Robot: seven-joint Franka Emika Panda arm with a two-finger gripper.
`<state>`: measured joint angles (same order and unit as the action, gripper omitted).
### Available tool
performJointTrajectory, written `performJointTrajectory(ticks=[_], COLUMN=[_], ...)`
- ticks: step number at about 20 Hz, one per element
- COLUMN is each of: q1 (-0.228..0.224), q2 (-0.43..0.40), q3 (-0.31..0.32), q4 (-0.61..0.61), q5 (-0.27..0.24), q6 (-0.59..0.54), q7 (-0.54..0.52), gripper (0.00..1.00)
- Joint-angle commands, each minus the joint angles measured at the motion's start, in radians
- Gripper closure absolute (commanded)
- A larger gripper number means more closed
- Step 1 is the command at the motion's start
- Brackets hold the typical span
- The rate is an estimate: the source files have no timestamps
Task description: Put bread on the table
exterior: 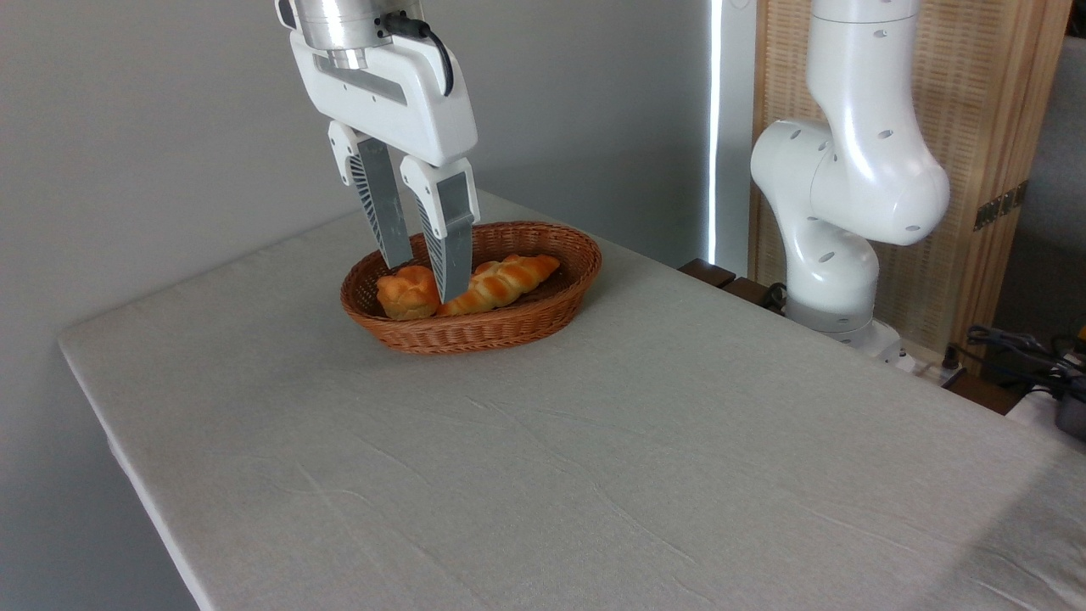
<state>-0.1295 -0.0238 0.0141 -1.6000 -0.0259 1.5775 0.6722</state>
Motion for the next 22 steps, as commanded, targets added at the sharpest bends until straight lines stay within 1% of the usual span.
performJointTrajectory(ticks=[1, 2, 4, 6, 7, 8, 9, 11, 12, 13, 15, 17, 18, 21, 22], q1=[-0.024, -0.050, -0.070, -0.090, -0.103, -0.129, -0.165, -0.217, -0.237, -0.243, -0.298, -0.321, -0.331, -0.337, -0.337], q2=[-0.022, -0.027, -0.028, -0.053, -0.073, -0.086, -0.090, -0.090, -0.090, -0.091, -0.091, -0.087, -0.082, -0.076, -0.076], q3=[-0.036, -0.042, -0.075, -0.089, -0.089, -0.089, -0.089, -0.098, -0.114, -0.121, -0.126, -0.126, -0.126, -0.134, -0.146], q4=[-0.046, -0.067, -0.093, -0.148, -0.182, -0.213, -0.237, -0.280, -0.305, -0.323, -0.354, -0.377, -0.382, -0.414, -0.429], q5=[-0.014, -0.017, -0.061, -0.107, -0.118, -0.120, -0.120, -0.121, -0.123, -0.124, -0.123, -0.123, -0.121, -0.121, -0.120], q6=[-0.004, 0.001, 0.038, 0.125, 0.159, 0.188, 0.215, 0.271, 0.303, 0.334, 0.404, 0.479, 0.496, 0.496, 0.496], q7=[-0.020, -0.020, -0.020, -0.020, -0.019, -0.017, -0.017, -0.017, -0.017, -0.017, -0.010, -0.005, 0.003, 0.102, 0.131], gripper=[0.00, 0.00, 0.00, 0.00, 0.00, 0.00, 0.00, 0.00, 0.00, 0.00, 0.00, 0.00, 0.00, 0.00, 0.00])
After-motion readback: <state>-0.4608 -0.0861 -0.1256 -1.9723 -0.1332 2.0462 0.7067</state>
